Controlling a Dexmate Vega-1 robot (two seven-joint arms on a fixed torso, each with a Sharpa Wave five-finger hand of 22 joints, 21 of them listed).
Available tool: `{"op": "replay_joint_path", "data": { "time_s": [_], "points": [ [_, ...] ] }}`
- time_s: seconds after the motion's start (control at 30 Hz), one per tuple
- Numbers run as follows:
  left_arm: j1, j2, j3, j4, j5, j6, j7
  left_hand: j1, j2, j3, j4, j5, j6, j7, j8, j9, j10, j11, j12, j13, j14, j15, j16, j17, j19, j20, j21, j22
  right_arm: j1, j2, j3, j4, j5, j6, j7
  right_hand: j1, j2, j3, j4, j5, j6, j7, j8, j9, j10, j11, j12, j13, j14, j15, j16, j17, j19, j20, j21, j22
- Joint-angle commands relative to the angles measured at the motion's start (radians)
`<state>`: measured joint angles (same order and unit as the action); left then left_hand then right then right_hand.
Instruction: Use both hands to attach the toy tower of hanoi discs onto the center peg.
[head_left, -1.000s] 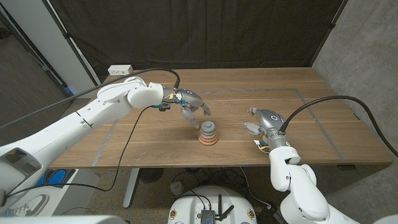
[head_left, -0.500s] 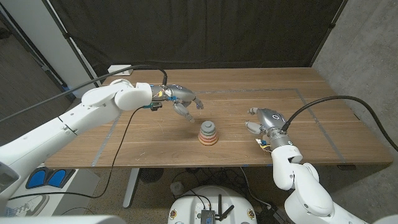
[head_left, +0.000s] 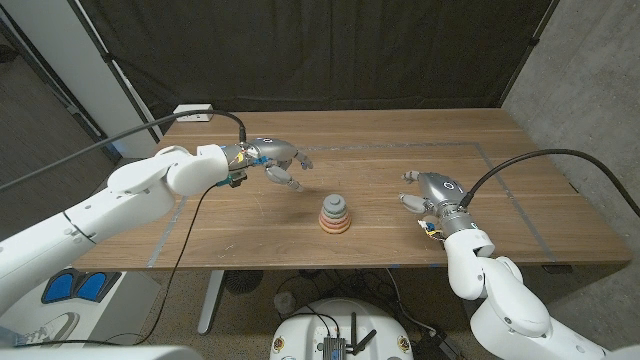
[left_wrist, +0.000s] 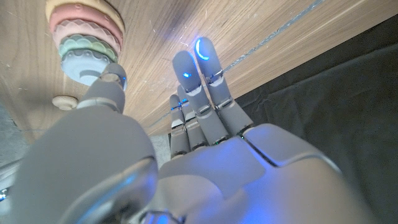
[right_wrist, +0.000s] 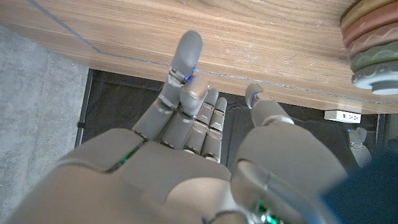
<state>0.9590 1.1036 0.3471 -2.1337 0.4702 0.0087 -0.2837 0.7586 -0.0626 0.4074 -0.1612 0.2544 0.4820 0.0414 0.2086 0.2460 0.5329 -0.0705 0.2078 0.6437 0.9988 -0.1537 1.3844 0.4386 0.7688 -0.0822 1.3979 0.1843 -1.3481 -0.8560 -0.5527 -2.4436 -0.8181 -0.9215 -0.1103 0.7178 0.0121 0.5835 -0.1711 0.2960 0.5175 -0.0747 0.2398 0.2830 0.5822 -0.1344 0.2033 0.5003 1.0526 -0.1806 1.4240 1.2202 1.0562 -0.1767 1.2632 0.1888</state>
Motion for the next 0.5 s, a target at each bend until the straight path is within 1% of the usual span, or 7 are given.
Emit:
{"op": "replay_joint_path", "data": {
  "time_s": [0.03,0.13,0.17,0.2,0.27,0.43,0.5],
  "points": [
    [0.189,0.060,-0.115,-0.087,-0.041,0.166,0.136,0.000,0.011,0.011,0.000,0.005,0.009,0.000,0.007,-0.001,0.012,0.000,0.009,-0.002,0.013,-0.065,0.006,0.004,0.011,-0.123,-0.002,0.001,0.001,-0.046,0.029,0.006,0.092,0.032,-0.045,0.000,-0.004,0.006,0.001,0.006,0.001,0.003,-0.001,0.001,-0.008,0.006,0.004,0.006,0.005,-0.036,0.004,-0.001,0.008,-0.043,0.006,0.003],
    [0.251,0.067,-0.154,-0.099,-0.063,0.193,0.179,0.000,0.011,0.012,0.000,0.005,0.011,0.000,0.007,-0.001,0.014,-0.001,0.009,-0.003,0.014,-0.065,0.007,0.006,0.011,-0.123,-0.002,0.001,0.005,-0.053,0.024,0.005,0.099,0.032,-0.057,0.001,-0.005,0.006,0.001,0.006,0.001,0.003,-0.001,0.000,-0.009,0.007,0.004,0.007,0.008,-0.036,0.008,0.001,0.008,-0.043,0.006,0.003],
    [0.250,0.068,-0.153,-0.100,-0.065,0.194,0.181,0.000,0.011,0.012,0.000,0.005,0.012,0.000,0.007,-0.001,0.014,-0.002,0.009,-0.003,0.014,-0.065,0.008,0.007,0.012,-0.123,-0.002,0.002,0.006,-0.054,0.022,0.004,0.102,0.030,-0.059,0.001,-0.005,0.006,0.001,0.007,0.002,0.003,-0.001,0.000,-0.010,0.008,0.004,0.007,0.008,-0.036,0.008,0.002,0.007,-0.043,0.006,0.003],
    [0.297,0.065,-0.174,-0.109,-0.058,0.218,0.219,0.000,0.012,0.012,0.000,0.004,0.013,-0.001,0.007,-0.001,0.014,-0.002,0.009,-0.004,0.012,-0.065,0.006,0.005,0.012,-0.123,-0.002,0.002,0.007,-0.056,0.019,0.004,0.102,0.027,-0.063,0.000,-0.006,0.006,0.002,0.007,0.002,0.003,-0.001,0.000,-0.012,0.010,0.003,0.007,0.009,-0.036,0.009,0.002,0.006,-0.043,0.005,0.003],
    [0.339,0.064,-0.191,-0.121,-0.047,0.249,0.252,0.003,0.012,0.014,-0.002,0.005,0.017,0.000,0.008,-0.002,0.016,-0.002,0.009,-0.005,0.016,-0.065,0.010,0.009,0.015,-0.123,-0.001,0.002,0.010,-0.065,0.012,0.003,0.101,0.025,-0.066,-0.001,-0.009,0.005,0.003,0.007,0.003,0.004,-0.001,0.000,-0.024,0.010,-0.001,0.008,0.004,-0.035,0.006,0.000,0.000,-0.042,0.002,0.001],
    [0.386,0.066,-0.214,-0.125,-0.059,0.259,0.284,0.006,0.013,0.017,-0.004,0.005,0.019,-0.001,0.007,-0.003,0.017,-0.008,0.007,-0.009,0.020,-0.065,0.016,0.016,0.018,-0.123,-0.001,0.003,0.013,-0.073,0.002,-0.001,0.103,0.010,-0.074,-0.003,-0.015,0.004,0.003,0.007,-0.007,0.002,-0.006,-0.001,-0.034,0.010,-0.002,0.011,-0.012,-0.035,-0.005,-0.008,-0.016,-0.041,-0.003,0.000],
    [0.417,0.054,-0.229,-0.127,-0.056,0.267,0.320,0.007,0.014,0.018,-0.004,0.005,0.020,-0.001,0.007,-0.003,0.017,-0.008,0.006,-0.010,0.021,-0.065,0.018,0.018,0.019,-0.123,0.000,0.003,0.012,-0.071,-0.001,-0.003,0.106,0.004,-0.084,-0.002,-0.016,0.004,0.003,0.007,-0.008,0.002,-0.007,-0.001,-0.035,0.010,-0.002,0.012,-0.017,-0.035,-0.009,-0.010,-0.021,-0.041,-0.005,0.000]
  ]
}}
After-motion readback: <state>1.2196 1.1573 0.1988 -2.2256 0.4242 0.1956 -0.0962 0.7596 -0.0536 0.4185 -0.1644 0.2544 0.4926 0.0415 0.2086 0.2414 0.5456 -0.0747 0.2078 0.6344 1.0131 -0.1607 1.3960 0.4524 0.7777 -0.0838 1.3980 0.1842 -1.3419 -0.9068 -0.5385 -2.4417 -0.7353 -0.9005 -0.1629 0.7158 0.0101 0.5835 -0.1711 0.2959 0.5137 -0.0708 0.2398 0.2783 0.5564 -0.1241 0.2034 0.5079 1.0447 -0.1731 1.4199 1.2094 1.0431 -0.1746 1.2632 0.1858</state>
